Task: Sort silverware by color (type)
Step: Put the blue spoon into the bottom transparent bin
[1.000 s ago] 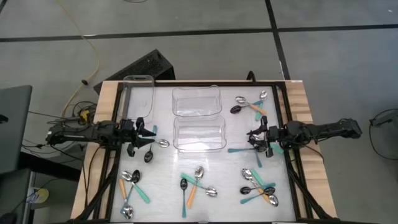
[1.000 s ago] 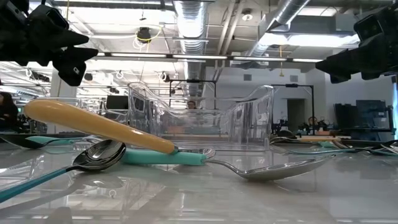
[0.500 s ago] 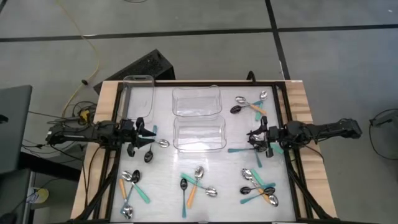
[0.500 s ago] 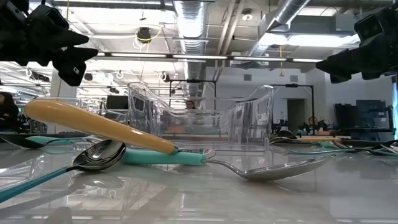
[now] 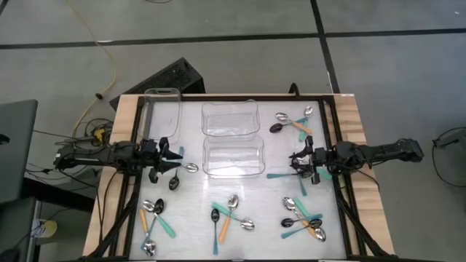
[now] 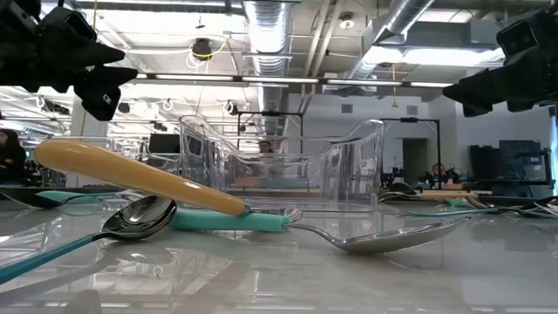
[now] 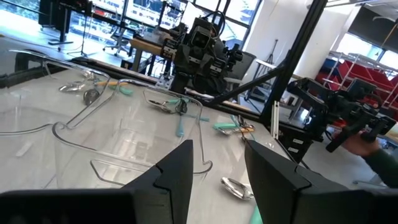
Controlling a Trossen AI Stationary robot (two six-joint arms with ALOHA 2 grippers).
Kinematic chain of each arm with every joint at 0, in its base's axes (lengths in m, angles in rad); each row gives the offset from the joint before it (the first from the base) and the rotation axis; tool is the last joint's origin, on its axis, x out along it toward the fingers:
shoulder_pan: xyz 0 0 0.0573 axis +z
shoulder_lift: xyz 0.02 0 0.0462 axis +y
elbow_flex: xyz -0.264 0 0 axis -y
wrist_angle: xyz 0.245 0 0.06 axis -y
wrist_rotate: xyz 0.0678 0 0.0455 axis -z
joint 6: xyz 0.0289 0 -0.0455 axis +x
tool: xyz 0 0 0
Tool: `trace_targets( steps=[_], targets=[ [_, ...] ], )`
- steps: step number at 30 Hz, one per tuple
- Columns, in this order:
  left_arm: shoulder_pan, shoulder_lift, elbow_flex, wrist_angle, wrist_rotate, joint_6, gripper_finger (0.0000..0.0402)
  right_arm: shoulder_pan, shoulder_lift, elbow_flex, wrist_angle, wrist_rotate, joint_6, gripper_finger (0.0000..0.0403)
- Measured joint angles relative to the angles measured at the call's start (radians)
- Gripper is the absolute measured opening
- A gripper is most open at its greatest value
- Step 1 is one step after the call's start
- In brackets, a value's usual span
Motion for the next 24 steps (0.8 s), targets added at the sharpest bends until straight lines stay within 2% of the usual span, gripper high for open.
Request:
trace_targets(
  steps=[4,10,14,16,19,24],
  targets=[
    [0.0,0.0,0.0,0.003,-0.02,-0.012,0.013,-0.001,0.0,0.0,0.003,0.001,-0.005,0.0176],
    [0.0,0.0,0.0,0.032,-0.198,0.009,0.013,-0.001,0.0,0.0,0.006,0.002,-0.001,0.0176],
    [0.0,0.0,0.0,0.062,-0.255,0.08,0.013,-0.005,0.0,0.0,0.086,0.013,-0.031,0.0176],
    [0.0,0.0,0.0,0.11,-0.261,0.143,0.013,-0.011,0.0,0.0,0.153,0.064,-0.032,0.0176],
    [0.003,0.0,0.0,0.213,-0.254,0.247,0.013,-0.029,0.0,0.002,0.258,0.195,-0.033,0.0176],
    [0.032,0.042,0.002,0.321,-0.253,0.375,0.013,-0.095,0.03,0.088,0.205,0.295,-0.025,0.0176]
  ],
)
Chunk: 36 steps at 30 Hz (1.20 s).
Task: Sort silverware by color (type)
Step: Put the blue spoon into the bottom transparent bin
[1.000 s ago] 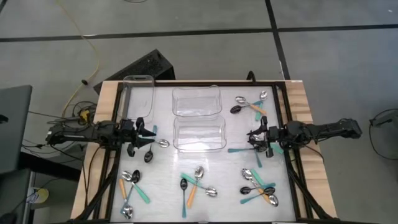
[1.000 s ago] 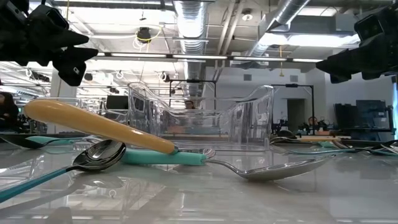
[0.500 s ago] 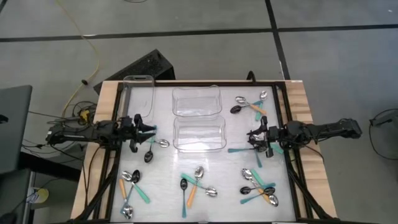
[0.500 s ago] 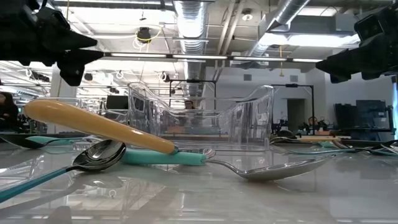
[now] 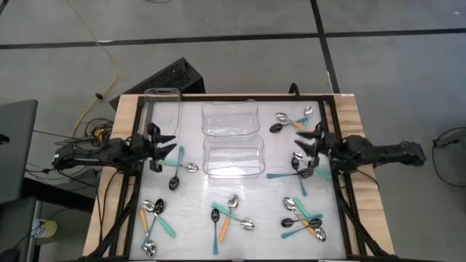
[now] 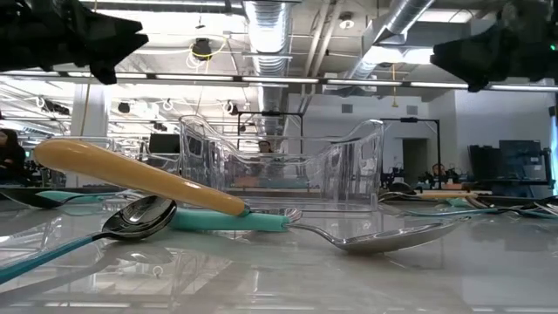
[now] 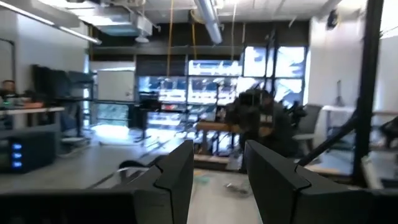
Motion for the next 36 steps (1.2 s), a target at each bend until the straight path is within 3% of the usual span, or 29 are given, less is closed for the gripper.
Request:
trace_targets(
  steps=[8,13,21,26,32,36],
  targets=[
    [0.085,0.154,0.0,0.024,-0.003,-0.041,0.013,-0.172,0.286,0.231,-0.439,0.058,0.253,0.0176],
    [0.098,0.21,0.0,0.032,0.013,-0.06,0.013,-0.208,0.514,0.351,-0.555,-0.079,0.316,0.0176],
    [0.098,0.218,0.0,0.032,0.059,-0.015,0.013,-0.136,0.779,0.541,-0.839,-0.295,0.525,0.0176],
    [0.098,0.218,0.0,0.032,0.058,-0.009,0.013,-0.048,0.894,0.572,-0.927,-0.499,0.582,0.0176],
    [0.098,0.218,0.0,0.01,0.056,-0.013,0.013,0.106,1.017,0.573,-0.93,-0.474,0.477,0.0176],
    [0.098,0.218,0.0,-0.012,0.056,-0.024,0.013,0.129,1.074,0.573,-0.965,-0.439,0.64,0.0176]
  ],
)
